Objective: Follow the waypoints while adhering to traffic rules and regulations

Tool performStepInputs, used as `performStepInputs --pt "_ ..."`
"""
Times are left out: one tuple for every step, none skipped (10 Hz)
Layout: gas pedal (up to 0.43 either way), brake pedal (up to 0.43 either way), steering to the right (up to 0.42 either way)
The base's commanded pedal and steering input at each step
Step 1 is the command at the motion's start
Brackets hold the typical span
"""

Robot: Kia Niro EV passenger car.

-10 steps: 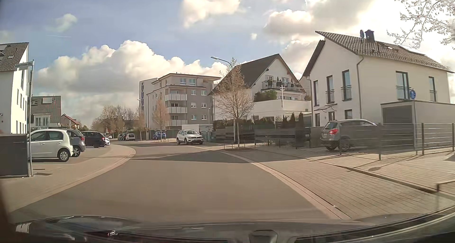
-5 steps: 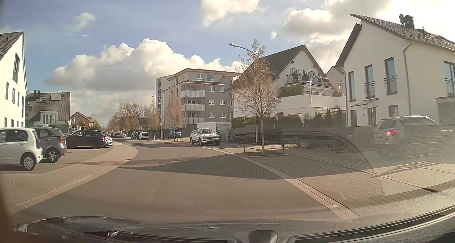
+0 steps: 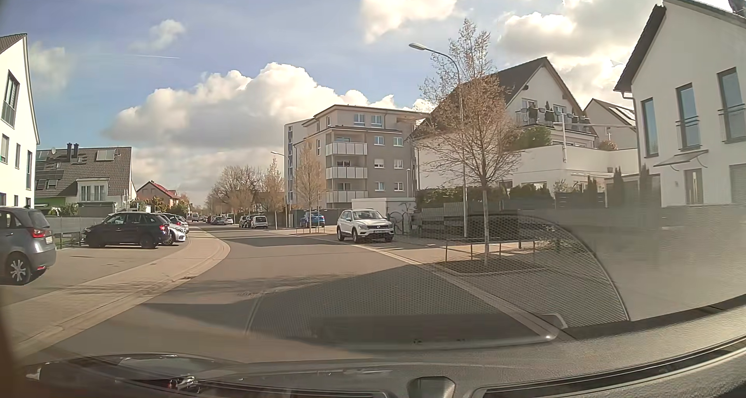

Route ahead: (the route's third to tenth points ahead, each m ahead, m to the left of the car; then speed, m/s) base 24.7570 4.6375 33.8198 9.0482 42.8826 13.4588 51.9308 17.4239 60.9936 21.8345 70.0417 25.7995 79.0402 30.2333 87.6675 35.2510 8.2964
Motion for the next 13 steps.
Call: performStepInputs --pt "0.138 0.0 -0.079" --pt "0.138 0.0 -0.08" --pt "0.138 0.0 -0.08" --pt "0.138 0.0 -0.08" --pt "0.138 0.0 -0.08" --pt "0.138 0.0 -0.08" --pt "0.138 0.0 -0.079" --pt "0.15 0.0 -0.079" --pt "0.15 0.0 -0.079" --pt "0.15 0.0 -0.078" --pt "0.15 0.0 -0.076" --pt "0.15 0.0 -0.075" --pt "0.15 0.0 -0.075"
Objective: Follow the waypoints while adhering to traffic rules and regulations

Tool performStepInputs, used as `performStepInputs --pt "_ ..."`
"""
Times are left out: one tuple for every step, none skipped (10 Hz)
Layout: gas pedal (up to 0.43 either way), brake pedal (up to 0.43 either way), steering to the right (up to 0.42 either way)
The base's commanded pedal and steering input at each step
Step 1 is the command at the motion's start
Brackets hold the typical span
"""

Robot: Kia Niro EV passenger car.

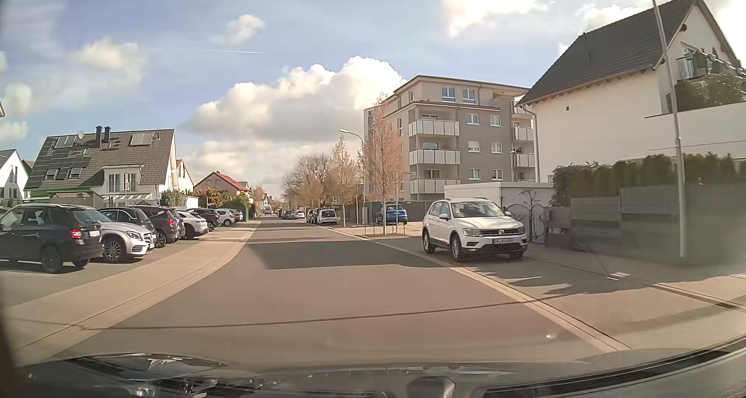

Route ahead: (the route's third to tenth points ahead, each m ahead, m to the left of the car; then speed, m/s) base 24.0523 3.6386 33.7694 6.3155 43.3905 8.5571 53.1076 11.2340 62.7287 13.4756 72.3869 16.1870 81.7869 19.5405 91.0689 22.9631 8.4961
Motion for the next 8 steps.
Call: performStepInputs --pt "0.15 0.0 -0.074" --pt "0.15 0.0 -0.074" --pt "0.15 0.0 -0.073" --pt "0.15 0.0 -0.072" --pt "0.15 0.0 -0.07" --pt "0.15 0.0 -0.07" --pt "0.15 0.0 -0.067" --pt "0.15 0.0 -0.063"
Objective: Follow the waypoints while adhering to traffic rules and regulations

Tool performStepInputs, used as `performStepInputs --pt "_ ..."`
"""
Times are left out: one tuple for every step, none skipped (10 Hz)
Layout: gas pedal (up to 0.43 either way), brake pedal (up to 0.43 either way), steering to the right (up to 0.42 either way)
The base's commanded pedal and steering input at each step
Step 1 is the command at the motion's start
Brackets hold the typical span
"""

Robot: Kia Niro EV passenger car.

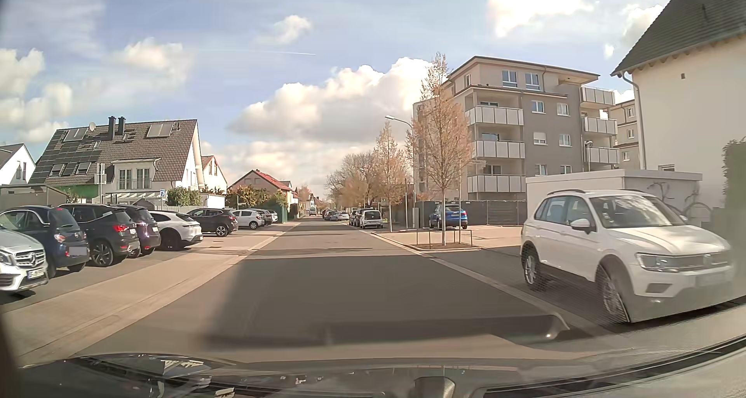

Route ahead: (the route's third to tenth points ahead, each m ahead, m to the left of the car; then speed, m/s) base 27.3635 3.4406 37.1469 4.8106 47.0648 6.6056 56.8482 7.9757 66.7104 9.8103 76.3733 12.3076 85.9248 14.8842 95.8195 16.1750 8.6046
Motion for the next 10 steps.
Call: performStepInputs --pt "0.15 0.0 -0.058" --pt "0.15 0.0 -0.053" --pt "0.15 0.0 -0.048" --pt "0.15 0.0 -0.045" --pt "0.15 0.0 -0.043" --pt "0.15 0.0 -0.042" --pt "0.15 0.0 -0.039" --pt "0.15 0.0 -0.034" --pt "0.15 0.0 -0.032" --pt "0.15 0.0 -0.028"
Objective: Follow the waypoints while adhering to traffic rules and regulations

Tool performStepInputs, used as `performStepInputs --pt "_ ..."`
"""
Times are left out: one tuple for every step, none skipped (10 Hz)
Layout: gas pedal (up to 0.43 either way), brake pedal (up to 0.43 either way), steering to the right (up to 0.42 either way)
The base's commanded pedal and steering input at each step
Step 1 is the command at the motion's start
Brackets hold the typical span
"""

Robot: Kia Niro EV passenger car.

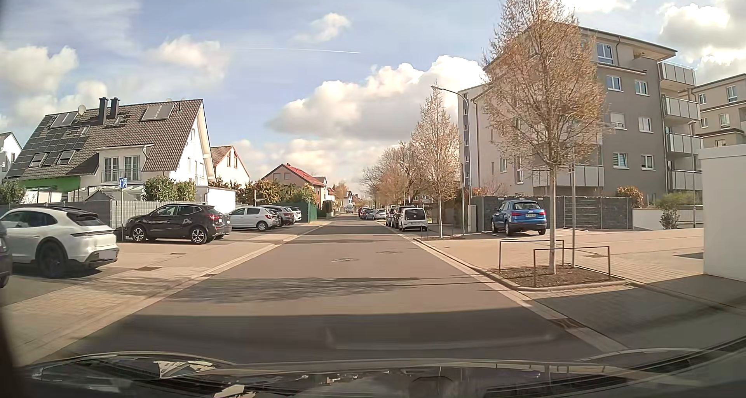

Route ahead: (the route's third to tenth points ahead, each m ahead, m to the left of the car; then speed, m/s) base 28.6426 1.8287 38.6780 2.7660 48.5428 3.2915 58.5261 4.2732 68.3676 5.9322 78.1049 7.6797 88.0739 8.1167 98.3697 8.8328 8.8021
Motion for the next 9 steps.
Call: performStepInputs --pt "0.15 0.0 -0.024" --pt "0.15 0.0 -0.021" --pt "0.15 0.0 -0.02" --pt "0.15 0.0 -0.019" --pt "0.15 0.0 -0.019" --pt "0.15 0.0 -0.022" --pt "0.15 0.0 -0.024" --pt "0.15 0.0 -0.024" --pt "0.15 0.0 -0.024"
